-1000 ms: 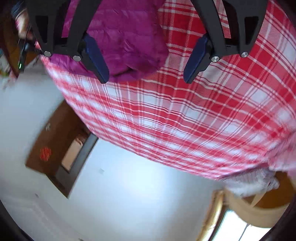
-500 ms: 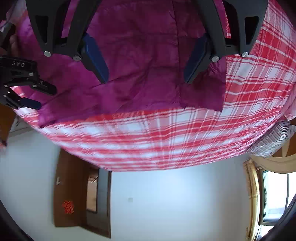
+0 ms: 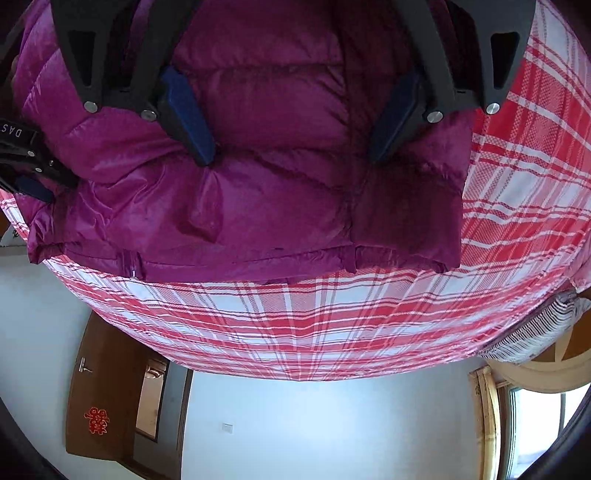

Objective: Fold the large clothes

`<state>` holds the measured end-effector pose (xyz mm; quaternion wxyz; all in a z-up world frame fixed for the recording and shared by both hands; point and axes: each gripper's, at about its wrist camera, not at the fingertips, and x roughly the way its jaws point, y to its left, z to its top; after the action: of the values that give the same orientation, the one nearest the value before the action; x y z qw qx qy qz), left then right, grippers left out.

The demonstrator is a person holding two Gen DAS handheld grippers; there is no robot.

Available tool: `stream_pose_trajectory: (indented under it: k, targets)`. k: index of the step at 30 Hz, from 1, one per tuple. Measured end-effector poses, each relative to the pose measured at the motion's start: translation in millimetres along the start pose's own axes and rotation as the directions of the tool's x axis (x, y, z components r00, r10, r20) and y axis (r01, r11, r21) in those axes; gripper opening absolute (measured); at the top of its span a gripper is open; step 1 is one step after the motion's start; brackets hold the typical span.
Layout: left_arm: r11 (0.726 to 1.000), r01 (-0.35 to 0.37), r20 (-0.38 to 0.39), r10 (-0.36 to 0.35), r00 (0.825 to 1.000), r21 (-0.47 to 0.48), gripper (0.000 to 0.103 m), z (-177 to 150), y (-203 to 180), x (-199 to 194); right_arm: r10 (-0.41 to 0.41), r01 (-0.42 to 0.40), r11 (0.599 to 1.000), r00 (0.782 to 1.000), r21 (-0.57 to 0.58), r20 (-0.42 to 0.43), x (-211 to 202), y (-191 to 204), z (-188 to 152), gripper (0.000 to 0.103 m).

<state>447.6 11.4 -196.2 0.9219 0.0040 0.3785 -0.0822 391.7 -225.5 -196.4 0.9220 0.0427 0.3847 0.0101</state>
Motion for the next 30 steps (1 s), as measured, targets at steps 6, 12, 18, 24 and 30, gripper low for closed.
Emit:
stream_pose_trajectory:
  k: [6,12,18,24,30]
  targets:
    - [1.0,-0.012,-0.032,0.012,0.999,0.008,0.089,1,-2,10,0.011,-0.011,1.0,1.0,0.011,-0.015,5,-1,-1,0.085]
    - [0.999,-0.042,-0.046,0.043,0.998,0.027,0.091,1,-6,15,0.015,-0.014,1.0,0.999,0.017,-0.028,10,0,-1,0.086]
    - [0.999,-0.045,-0.05,0.046,0.998,0.027,0.092,0,-5,16,-0.004,0.004,1.0,0.999,0.001,-0.036,12,3,-2,0.087]
    - [0.998,-0.053,-0.057,0.055,0.997,0.035,0.093,0,-6,19,-0.027,0.026,1.0,0.999,-0.016,-0.044,15,6,-1,0.088]
    - [0.998,-0.054,-0.057,0.056,0.997,0.037,0.093,1,-5,19,-0.042,0.04,0.999,0.998,-0.027,-0.046,15,8,-1,0.089]
